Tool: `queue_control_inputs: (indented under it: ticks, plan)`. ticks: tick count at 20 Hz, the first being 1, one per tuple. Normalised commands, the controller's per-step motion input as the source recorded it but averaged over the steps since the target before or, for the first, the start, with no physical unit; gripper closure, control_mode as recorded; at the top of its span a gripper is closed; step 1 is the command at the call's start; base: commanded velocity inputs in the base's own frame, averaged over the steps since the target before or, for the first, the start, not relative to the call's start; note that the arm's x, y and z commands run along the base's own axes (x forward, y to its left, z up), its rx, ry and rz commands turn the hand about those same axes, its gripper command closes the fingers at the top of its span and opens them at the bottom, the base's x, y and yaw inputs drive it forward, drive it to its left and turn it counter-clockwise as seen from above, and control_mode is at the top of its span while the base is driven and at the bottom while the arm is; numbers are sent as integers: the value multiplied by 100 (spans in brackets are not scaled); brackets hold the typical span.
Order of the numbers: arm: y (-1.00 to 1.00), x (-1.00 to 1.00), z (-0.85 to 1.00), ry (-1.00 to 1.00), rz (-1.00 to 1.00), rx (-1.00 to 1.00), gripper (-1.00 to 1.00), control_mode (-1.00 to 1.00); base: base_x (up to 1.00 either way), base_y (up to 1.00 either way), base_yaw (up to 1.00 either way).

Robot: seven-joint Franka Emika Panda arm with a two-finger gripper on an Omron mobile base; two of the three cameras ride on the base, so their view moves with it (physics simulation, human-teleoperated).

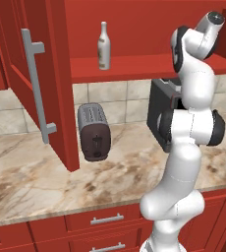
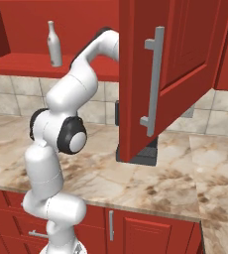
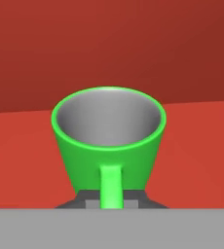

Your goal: Open the cabinet directly in front. Then move the liquor and the mug to the dining counter with the jar on it.

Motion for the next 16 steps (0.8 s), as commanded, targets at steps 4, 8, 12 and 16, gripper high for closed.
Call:
queue_control_inputs:
  ticks: [4, 8, 12, 16]
  plan:
    - [0, -9, 6, -30, 0, 0, 100, -100, 0, 0, 0]
    - [0, -3, 1, -7, 0, 0, 100, -100, 0, 0, 0]
    - [0, -6, 0, -1, 0, 0, 100, -100, 0, 0, 0]
    - [4, -61, 0, -9, 0, 0, 100, -100, 0, 0, 0]
